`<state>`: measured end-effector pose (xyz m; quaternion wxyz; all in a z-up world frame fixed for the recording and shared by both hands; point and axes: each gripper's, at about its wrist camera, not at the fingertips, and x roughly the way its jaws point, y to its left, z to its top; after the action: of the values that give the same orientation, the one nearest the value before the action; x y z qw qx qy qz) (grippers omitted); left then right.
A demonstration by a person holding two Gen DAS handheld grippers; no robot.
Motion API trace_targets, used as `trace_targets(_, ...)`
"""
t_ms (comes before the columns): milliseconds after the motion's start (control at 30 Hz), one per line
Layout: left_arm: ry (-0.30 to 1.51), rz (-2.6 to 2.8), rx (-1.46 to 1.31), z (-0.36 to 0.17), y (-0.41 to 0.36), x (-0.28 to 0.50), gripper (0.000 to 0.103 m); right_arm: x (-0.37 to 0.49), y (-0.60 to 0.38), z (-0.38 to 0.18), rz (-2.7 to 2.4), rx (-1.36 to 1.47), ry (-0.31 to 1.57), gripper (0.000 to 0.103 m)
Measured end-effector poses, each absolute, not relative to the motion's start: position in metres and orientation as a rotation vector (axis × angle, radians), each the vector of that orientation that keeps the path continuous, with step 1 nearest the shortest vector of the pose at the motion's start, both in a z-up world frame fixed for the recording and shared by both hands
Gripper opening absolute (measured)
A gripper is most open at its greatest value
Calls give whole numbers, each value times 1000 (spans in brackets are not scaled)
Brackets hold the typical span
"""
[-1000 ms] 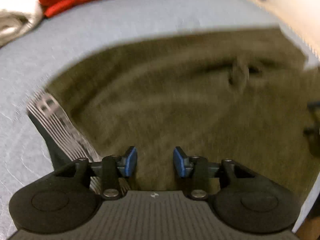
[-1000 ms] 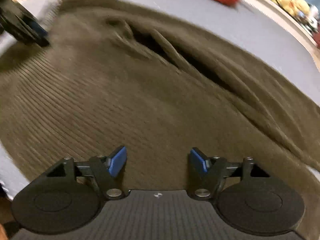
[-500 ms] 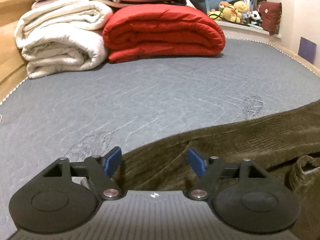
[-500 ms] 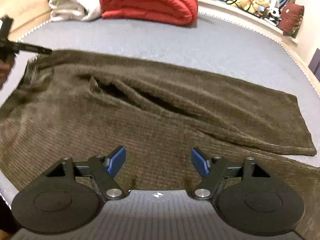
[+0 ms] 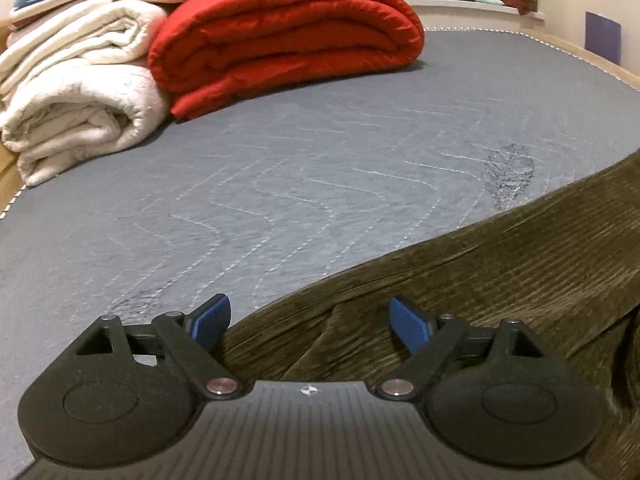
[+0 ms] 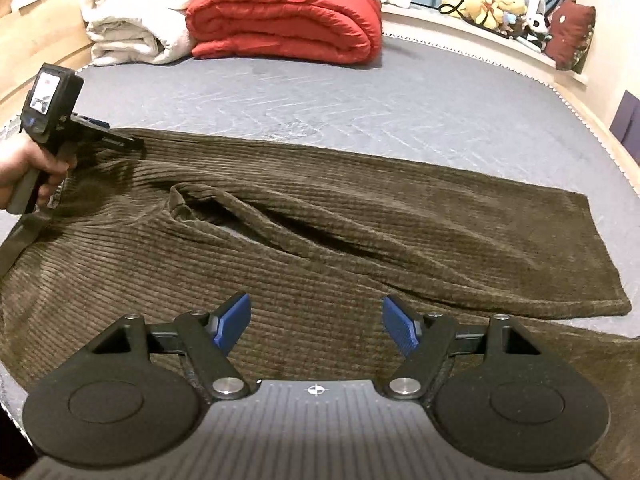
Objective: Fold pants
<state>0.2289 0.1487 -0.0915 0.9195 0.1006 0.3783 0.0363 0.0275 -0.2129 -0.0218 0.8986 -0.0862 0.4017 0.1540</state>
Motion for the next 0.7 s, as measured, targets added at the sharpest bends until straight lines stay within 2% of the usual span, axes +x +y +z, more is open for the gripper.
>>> trace_targets(33,782,69,213,-93,148,231,87,28,-214,-22,319,-180,832,75)
trace_targets(100,797,73,231,-97,146,235,75,30,-215,-20,313,-178,830,75)
trace_targets(267,836,77,212,-95,148,234,30,33,-223,-15,287,-165,821,75)
trace_targets(367,810,71,210,-83,145,223,20,34,-228,-13,259,-161,814,75)
trace_targets(700,661,-30,304,-21,103,119,12,33,-250,5,153,-102,759,75)
